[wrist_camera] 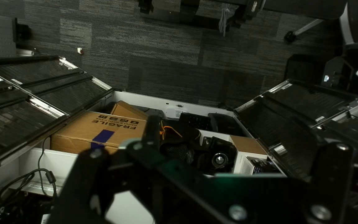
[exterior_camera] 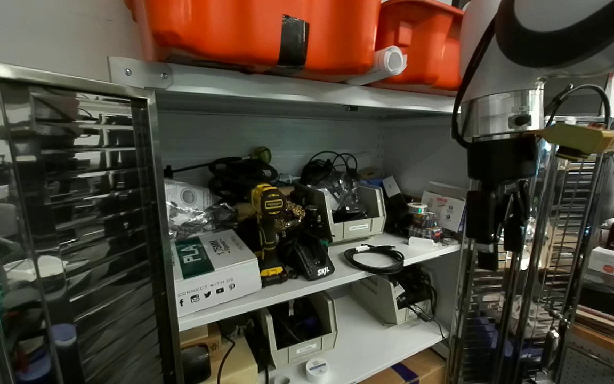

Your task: Put the cable in the storage box

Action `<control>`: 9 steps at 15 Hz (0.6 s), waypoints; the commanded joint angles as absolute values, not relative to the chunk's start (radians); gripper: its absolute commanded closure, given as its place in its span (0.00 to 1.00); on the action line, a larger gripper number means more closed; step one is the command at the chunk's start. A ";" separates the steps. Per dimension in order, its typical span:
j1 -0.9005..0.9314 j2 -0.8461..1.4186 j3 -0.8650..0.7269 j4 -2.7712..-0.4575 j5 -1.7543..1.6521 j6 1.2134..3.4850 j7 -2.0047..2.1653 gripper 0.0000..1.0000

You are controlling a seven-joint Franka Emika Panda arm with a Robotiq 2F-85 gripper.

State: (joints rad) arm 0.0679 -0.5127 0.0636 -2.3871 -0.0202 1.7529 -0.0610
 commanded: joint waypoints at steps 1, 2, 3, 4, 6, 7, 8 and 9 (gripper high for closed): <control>0.070 -0.502 0.057 -2.388 -0.024 1.773 -0.061 0.00; 0.067 -0.481 0.049 -2.390 -0.030 1.807 -0.076 0.00; 0.065 -0.470 0.045 -2.390 -0.030 1.826 -0.080 0.00; 0.058 -0.457 0.043 -2.394 -0.040 1.871 -0.074 0.00; 0.048 -0.415 0.032 -2.393 -0.053 1.951 -0.076 0.00; 0.042 -0.394 0.025 -2.392 -0.060 1.989 -0.077 0.00; 0.033 -0.368 0.019 -2.389 -0.064 2.026 -0.069 0.00; 0.026 -0.346 0.011 -2.388 -0.071 2.062 -0.070 0.00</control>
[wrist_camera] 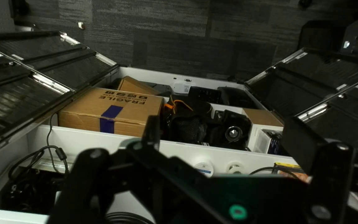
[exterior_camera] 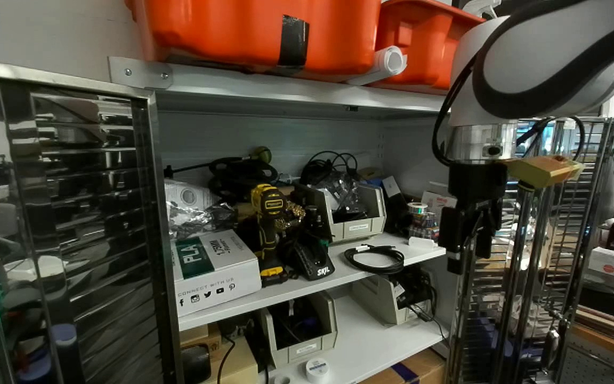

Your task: Put the cable in the storage box

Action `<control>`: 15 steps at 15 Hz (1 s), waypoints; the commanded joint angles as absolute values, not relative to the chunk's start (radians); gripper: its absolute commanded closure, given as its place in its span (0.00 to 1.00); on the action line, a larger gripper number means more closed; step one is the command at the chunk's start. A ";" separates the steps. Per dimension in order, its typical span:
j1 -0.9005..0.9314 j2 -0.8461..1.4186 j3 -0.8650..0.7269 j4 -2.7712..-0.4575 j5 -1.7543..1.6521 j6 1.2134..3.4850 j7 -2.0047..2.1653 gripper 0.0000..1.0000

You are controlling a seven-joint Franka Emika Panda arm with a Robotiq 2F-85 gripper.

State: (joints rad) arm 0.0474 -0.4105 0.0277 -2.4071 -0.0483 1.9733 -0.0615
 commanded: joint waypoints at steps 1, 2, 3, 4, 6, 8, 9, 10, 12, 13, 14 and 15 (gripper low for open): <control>0.018 -0.324 0.003 -2.390 -0.078 2.101 -0.072 0.00; 0.008 -0.303 -0.003 -2.390 -0.084 2.138 -0.066 0.00; -0.002 -0.282 -0.011 -2.394 -0.093 2.170 -0.067 0.00; -0.011 -0.266 -0.016 -2.397 -0.099 2.202 -0.061 0.00; -0.032 -0.232 -0.024 -2.404 -0.120 2.282 -0.029 0.00; -0.054 -0.203 -0.027 -2.406 -0.143 2.356 0.016 0.00; -0.062 -0.187 -0.030 -2.406 -0.147 2.396 0.035 0.00; -0.069 -0.172 -0.032 -2.404 -0.149 2.431 0.056 0.00; -0.084 -0.138 -0.034 -2.393 -0.149 2.494 0.116 0.00; -0.090 -0.119 -0.035 -2.383 -0.144 2.518 0.151 0.00; -0.095 -0.100 -0.036 -2.372 -0.139 2.541 0.182 0.00; -0.100 -0.082 -0.037 -2.359 -0.134 2.556 0.216 0.00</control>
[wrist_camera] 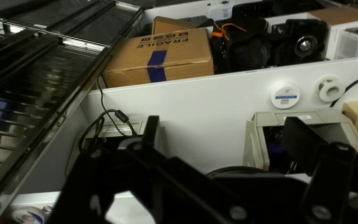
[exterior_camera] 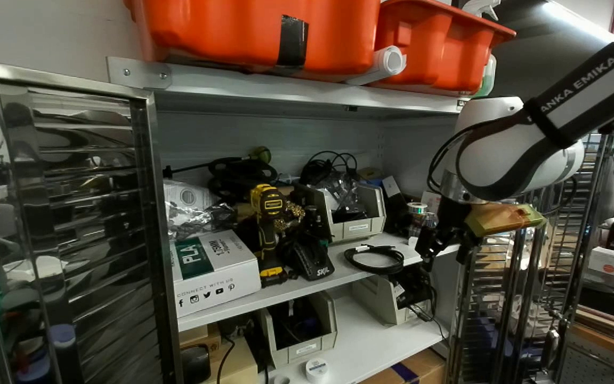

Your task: Put the cable in the storage box

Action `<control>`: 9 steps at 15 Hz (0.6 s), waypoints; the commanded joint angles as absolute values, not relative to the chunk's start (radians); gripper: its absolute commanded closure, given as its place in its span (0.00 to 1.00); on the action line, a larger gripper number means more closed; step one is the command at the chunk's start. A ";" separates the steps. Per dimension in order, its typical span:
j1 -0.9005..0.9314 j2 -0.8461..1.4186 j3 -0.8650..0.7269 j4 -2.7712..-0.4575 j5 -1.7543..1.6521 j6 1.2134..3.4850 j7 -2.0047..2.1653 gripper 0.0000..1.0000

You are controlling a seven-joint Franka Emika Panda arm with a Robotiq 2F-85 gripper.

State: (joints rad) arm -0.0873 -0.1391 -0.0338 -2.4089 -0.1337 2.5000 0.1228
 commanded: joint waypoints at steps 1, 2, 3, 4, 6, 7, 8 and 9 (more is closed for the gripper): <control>-0.103 -0.063 -0.038 -2.343 -0.132 2.566 0.250 0.00; -0.107 -0.040 -0.040 -2.325 -0.135 2.573 0.288 0.00; -0.109 -0.022 -0.042 -2.311 -0.140 2.581 0.322 0.00; -0.109 0.000 -0.044 -2.290 -0.142 2.589 0.355 0.00; -0.101 0.037 -0.049 -2.247 -0.130 2.594 0.401 0.00; -0.097 0.053 -0.052 -2.230 -0.132 2.598 0.424 0.00; -0.092 0.069 -0.053 -2.207 -0.134 2.596 0.448 0.00; -0.087 0.083 -0.055 -2.188 -0.134 2.596 0.467 0.00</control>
